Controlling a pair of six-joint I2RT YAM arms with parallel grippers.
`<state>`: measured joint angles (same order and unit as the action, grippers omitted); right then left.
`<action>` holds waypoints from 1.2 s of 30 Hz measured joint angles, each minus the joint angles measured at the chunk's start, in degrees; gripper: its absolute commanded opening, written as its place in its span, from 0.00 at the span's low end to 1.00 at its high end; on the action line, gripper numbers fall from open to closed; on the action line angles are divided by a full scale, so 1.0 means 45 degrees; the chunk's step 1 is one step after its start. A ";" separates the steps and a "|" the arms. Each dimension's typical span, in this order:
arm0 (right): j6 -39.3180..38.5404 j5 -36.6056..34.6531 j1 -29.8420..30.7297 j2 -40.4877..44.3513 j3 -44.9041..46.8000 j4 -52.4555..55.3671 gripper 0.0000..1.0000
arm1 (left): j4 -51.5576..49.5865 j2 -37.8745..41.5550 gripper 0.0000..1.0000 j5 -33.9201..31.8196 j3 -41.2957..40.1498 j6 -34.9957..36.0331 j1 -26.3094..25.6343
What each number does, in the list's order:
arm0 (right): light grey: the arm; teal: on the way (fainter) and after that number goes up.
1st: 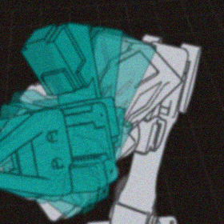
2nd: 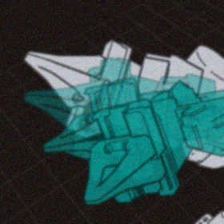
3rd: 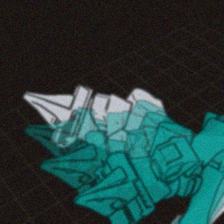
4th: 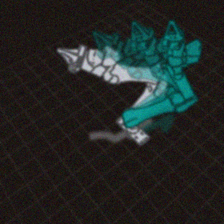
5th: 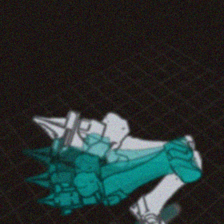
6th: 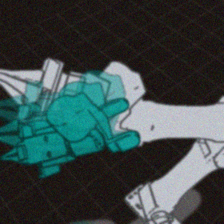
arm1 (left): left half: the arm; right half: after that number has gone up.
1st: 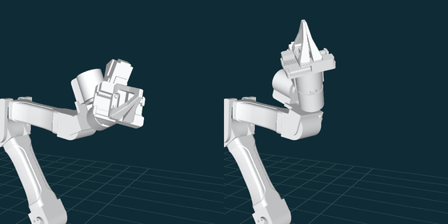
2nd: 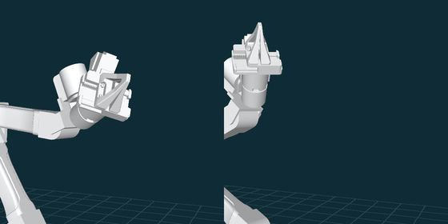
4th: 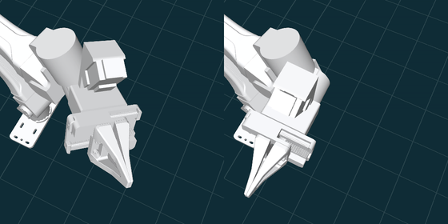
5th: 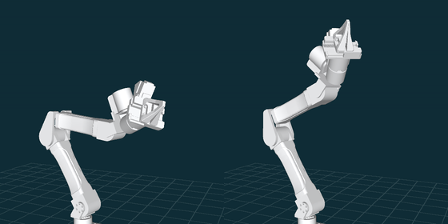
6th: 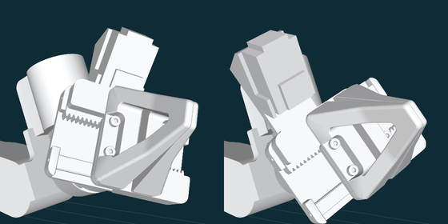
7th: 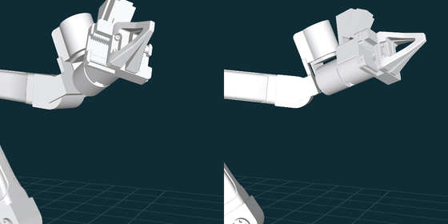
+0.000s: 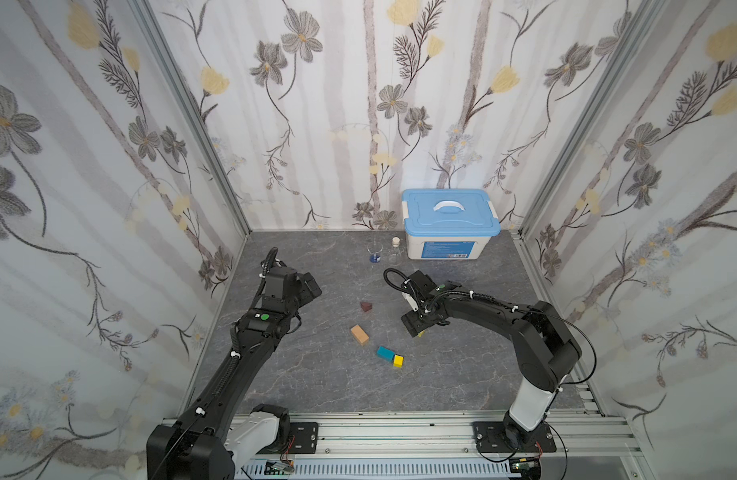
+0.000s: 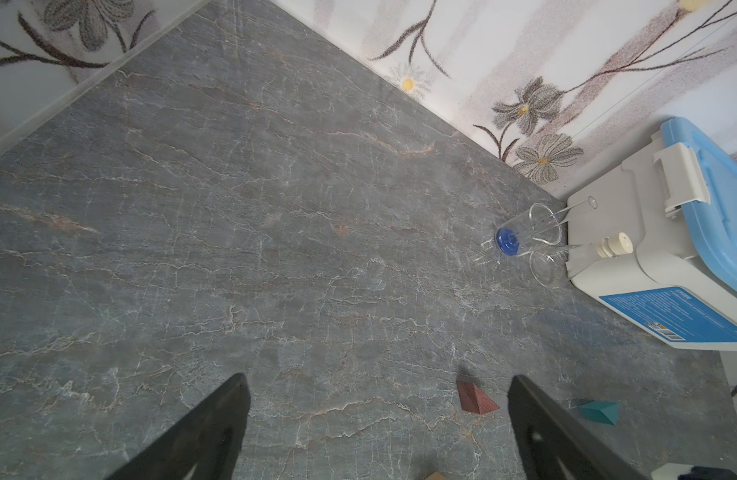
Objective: Assemble a carrot with building blocks
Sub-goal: Pick up the building block from the center of the board, then place the building block at the center of the board.
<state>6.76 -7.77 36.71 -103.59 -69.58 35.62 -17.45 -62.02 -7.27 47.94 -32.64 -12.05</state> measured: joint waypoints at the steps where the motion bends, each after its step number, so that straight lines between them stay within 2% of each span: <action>1: -0.0126 0.0068 -0.0019 -0.0097 -0.0019 0.0000 0.80 | 0.0039 -0.0073 1.00 0.0005 0.0015 -0.0029 0.0000; 3: -0.0466 0.0432 0.0019 -0.0306 -0.0107 -0.0053 0.67 | 0.0117 -0.0291 1.00 0.0087 0.0063 -0.0092 0.0000; 5: -0.0661 0.0908 0.0039 -0.0495 -0.0180 -0.0087 0.60 | 0.0165 -0.0510 1.00 0.0170 0.0112 -0.0121 0.0000; 7: -0.0894 0.1122 0.0015 -0.0665 -0.0233 -0.0102 0.42 | 0.0219 -0.0709 1.00 0.0209 0.0155 -0.0160 0.0000; 12: -0.1268 0.1671 -0.0005 -0.0942 -0.0466 -0.0053 0.22 | 0.0330 -0.1098 1.00 0.0296 0.0335 -0.0296 0.0000; 16: -0.1593 0.1977 0.0024 -0.1064 -0.0733 -0.0044 0.21 | 0.0335 -0.1365 1.00 0.0340 0.0549 -0.0321 -0.0005; 17: -0.1729 0.2064 0.0063 -0.1083 -0.0816 -0.0044 0.15 | 0.0369 -0.1418 1.00 0.0340 0.0602 -0.0321 -0.0005; 20: -0.2433 0.2127 0.0355 -0.1137 -0.1273 0.0005 0.15 | 0.0500 -0.1598 1.00 0.0389 0.0758 -0.0340 -0.0015; 27: -0.5163 0.1953 0.0947 -0.1608 -0.2555 0.0000 0.17 | 0.0894 -0.2113 1.00 0.0685 0.1146 -0.0607 -0.0073; 36: -0.8718 0.1311 0.1122 -0.2589 -0.3347 -0.0019 0.20 | 0.1073 -0.3293 0.99 0.1365 0.1341 -0.2025 -0.0112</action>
<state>-32.47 -1.87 41.76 -115.24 -84.64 35.53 -12.62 -76.84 -1.13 53.98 -41.76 -12.56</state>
